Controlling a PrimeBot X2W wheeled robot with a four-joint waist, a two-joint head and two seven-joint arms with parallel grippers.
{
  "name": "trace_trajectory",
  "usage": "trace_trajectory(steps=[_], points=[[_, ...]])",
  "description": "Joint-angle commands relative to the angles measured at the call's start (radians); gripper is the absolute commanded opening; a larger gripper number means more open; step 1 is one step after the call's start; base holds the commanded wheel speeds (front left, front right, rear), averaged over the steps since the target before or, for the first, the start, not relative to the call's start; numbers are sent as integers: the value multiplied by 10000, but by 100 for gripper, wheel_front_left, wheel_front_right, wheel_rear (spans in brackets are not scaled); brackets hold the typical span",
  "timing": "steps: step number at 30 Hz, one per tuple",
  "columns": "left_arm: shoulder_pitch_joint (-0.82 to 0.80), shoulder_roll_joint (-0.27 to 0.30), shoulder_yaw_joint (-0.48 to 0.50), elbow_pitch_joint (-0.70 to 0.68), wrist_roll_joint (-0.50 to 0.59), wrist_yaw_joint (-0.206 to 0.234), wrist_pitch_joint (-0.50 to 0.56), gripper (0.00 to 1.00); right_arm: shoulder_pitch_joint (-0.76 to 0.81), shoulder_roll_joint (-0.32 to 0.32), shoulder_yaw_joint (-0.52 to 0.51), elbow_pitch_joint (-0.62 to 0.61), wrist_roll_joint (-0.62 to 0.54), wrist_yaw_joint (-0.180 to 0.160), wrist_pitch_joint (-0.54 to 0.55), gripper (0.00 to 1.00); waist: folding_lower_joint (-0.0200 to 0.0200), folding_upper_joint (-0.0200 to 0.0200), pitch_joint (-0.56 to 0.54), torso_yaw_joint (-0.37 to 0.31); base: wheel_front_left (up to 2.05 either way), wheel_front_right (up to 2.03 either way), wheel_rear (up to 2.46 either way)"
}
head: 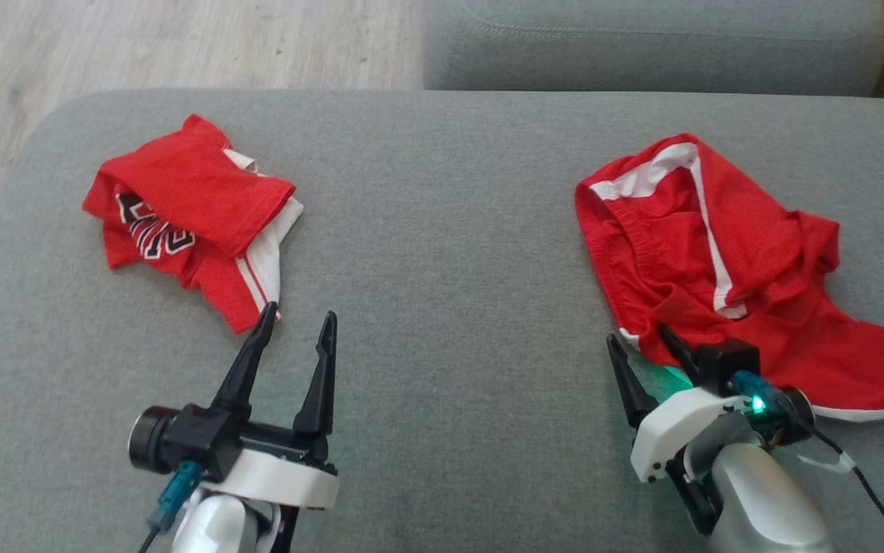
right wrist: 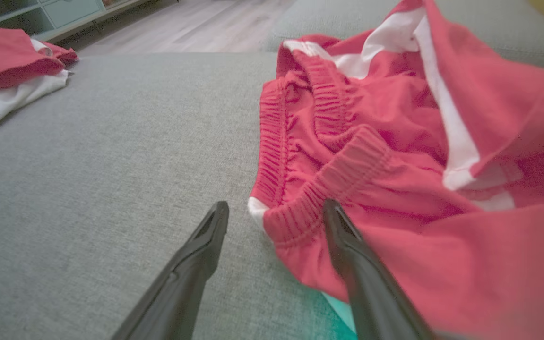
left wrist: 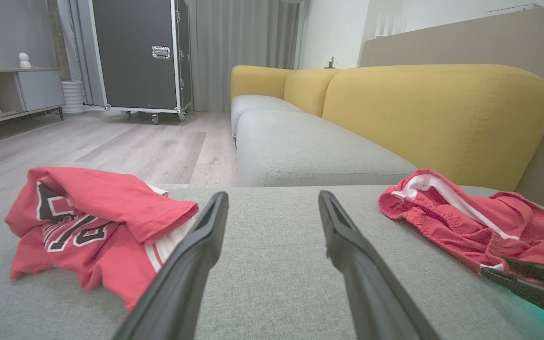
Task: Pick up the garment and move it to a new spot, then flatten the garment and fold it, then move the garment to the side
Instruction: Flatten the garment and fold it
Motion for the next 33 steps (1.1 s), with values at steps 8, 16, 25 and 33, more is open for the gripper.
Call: trace_trajectory(steps=[8, 16, 25, 33], points=[[-613, 7, 172, -307, -161, 11, -93, 100, -1045, -22, 268, 1001, 129, 39, -172, 100, 0, 0, 240, 236, 0, 0, 0], [-612, 7, 153, -243, -174, 51, -93, 100, -1438, -22, 1778, 1311, 1799, 39, -451, 0, 0, 0, 159, 228, 0, 0, 0], [-455, 7, 239, -181, -107, 44, -93, 100, -1460, -22, 4707, 201, 3943, 39, -614, 0, 0, 0, -204, 75, 0, 0, 0], [-321, 7, 263, -171, -77, 41, -93, 100, -1681, -22, 6188, 313, 4889, 39, -592, 100, 0, 0, -377, -28, 0, 0, 0]])
